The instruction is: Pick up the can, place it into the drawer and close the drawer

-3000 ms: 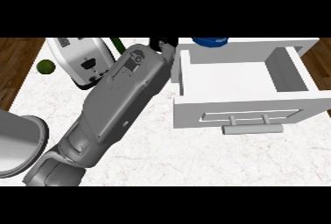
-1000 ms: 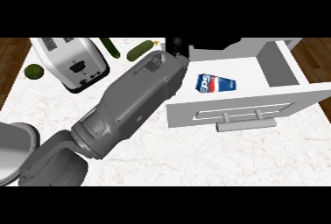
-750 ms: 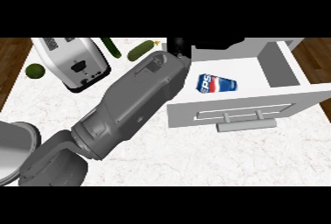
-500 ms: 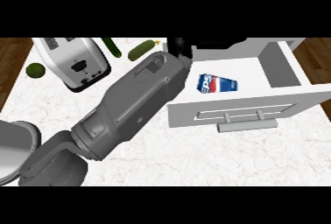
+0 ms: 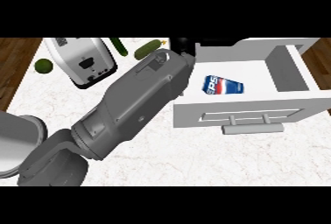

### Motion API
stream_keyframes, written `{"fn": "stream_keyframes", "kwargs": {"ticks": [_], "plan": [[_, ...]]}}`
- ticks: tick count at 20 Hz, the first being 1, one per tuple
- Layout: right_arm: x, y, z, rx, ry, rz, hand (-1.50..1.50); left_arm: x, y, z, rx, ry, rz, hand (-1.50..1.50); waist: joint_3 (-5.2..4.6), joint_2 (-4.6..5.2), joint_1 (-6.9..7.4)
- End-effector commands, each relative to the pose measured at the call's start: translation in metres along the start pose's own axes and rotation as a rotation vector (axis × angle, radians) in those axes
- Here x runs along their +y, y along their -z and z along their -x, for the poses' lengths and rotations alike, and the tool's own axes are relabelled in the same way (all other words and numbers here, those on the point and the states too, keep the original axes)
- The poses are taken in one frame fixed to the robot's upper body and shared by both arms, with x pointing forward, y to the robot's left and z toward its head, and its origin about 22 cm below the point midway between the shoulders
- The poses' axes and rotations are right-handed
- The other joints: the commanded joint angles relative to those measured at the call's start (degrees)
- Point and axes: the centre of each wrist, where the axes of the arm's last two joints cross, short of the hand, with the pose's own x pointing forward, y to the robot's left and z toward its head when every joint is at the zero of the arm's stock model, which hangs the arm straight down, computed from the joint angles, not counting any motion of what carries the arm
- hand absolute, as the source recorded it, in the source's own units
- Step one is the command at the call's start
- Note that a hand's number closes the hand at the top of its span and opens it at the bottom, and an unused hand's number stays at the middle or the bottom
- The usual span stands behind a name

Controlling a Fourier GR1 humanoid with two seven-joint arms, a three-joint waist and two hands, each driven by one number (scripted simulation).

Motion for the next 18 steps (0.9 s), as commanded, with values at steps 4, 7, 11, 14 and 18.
{"fn": "stream_keyframes", "kwargs": {"ticks": [4,7,11,14,18], "plan": [[0.035,0.039,0.004,-0.021,-0.192,-0.067,-1.50,-0.007,-0.003,-0.009,0.029,-0.036,0.017,-1.50,-0.01,-0.28,2.25],[0.050,0.057,0.008,-0.025,-0.257,-0.074,-1.50,-0.009,-0.003,-0.014,0.045,-0.034,0.013,-1.50,-0.04,-0.67,3.05],[0.084,0.090,0.018,-0.034,-0.327,-0.069,-1.50,-0.012,-0.007,-0.016,0.050,-0.032,0.020,-1.50,-0.08,-0.96,4.34],[0.106,0.108,0.029,-0.058,-0.410,-0.116,-1.50,-0.004,0.000,-0.017,0.053,-0.006,0.000,-1.50,-0.07,-0.91,4.22],[0.117,0.128,0.053,-0.056,-0.459,-0.186,-1.50,0.006,0.000,-0.019,0.038,-0.008,-0.011,-1.50,-0.04,-1.17,3.89]]}}
